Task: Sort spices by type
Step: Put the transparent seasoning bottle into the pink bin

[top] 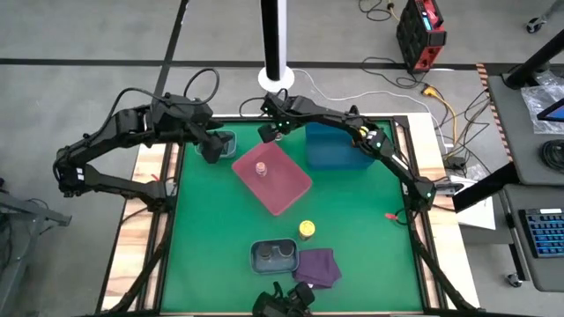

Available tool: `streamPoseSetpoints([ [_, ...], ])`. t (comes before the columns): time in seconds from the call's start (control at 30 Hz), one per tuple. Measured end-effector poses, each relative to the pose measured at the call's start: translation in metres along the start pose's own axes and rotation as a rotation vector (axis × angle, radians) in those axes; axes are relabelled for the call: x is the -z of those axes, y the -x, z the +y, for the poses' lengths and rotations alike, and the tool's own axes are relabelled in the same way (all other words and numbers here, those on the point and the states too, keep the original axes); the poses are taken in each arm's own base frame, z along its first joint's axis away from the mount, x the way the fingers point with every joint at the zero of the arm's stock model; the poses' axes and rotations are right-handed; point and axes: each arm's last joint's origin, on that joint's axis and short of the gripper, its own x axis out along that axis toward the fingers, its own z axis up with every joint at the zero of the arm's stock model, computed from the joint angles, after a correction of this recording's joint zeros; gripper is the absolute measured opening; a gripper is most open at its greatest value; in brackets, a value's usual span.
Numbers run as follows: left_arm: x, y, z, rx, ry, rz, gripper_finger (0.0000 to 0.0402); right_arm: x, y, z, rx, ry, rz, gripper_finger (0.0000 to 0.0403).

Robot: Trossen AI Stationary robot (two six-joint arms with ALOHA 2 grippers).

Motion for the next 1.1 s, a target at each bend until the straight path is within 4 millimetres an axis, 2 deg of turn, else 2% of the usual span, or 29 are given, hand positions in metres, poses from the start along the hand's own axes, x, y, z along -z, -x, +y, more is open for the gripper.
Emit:
streamPoseSetpoints([
  [0.27,0.0,0.0001,0.0,0.0,0.0,0.0,0.0238,0.0011,-0.0089,-0.0001,0.003,-0.007,0.003,0.0261],
  [0.63,0.0,-0.0001,0.0,-0.001,0.0,0.0,0.0238,-0.0004,-0.0094,0.0007,-0.005,-0.006,-0.014,0.0165],
  [0.9,-0.0002,-0.0013,-0.0003,-0.002,0.0,0.003,0.0238,-0.0009,-0.0095,-0.0004,-0.004,0.003,-0.013,0.0118],
  [1.1,-0.0001,-0.0013,-0.0003,-0.002,0.0,0.003,0.0238,0.0003,-0.0089,-0.0021,-0.003,0.013,0.009,0.0056],
])
